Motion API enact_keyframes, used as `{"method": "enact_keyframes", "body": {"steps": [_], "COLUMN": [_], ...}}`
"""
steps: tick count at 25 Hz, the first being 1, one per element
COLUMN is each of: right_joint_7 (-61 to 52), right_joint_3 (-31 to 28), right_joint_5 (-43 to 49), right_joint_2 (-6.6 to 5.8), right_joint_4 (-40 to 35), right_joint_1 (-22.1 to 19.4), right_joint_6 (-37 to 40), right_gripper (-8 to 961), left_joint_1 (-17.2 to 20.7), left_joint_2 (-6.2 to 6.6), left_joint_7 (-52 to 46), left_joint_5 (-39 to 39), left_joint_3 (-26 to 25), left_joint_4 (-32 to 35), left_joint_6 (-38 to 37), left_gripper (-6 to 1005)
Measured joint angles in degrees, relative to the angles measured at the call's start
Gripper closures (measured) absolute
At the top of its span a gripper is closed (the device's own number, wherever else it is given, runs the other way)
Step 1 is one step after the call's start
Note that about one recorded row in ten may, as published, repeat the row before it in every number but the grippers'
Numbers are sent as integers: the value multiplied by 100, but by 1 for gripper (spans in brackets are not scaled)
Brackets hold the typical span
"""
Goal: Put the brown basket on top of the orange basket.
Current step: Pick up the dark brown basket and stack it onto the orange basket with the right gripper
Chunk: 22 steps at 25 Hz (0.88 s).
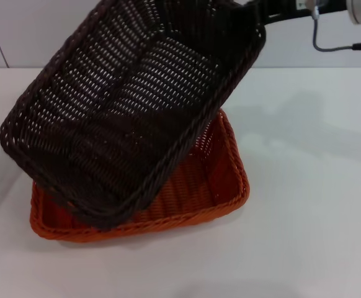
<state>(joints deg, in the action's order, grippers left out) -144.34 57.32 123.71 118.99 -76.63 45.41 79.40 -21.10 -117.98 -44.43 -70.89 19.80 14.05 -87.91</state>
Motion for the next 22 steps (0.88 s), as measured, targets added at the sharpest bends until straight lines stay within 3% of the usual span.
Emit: {"method": "enact_keyframes", "body": {"steps": [6,13,22], "right_joint_7": [-436,-900,-945], "right_joint_3": [437,1413,2215], "right_joint_5": [-466,-524,-904], "right_joint_2": [18,19,22], "right_joint_4": [-369,-1040,-1004], "right_joint_1": [-779,-1693,-2268], "right_joint_6": [-413,-1329,-2153], "right_gripper": [738,734,729], "left_joint_1": [5,-36,-27], "left_joint_2": [15,10,11], "left_joint_7": [104,372,376], "left_joint_5": [26,28,-3], "left_joint_3": [-328,-358,-327], "left_joint_4": [166,171,159], "left_joint_6": [-7,38,47], "left_gripper": [885,885,885]}}
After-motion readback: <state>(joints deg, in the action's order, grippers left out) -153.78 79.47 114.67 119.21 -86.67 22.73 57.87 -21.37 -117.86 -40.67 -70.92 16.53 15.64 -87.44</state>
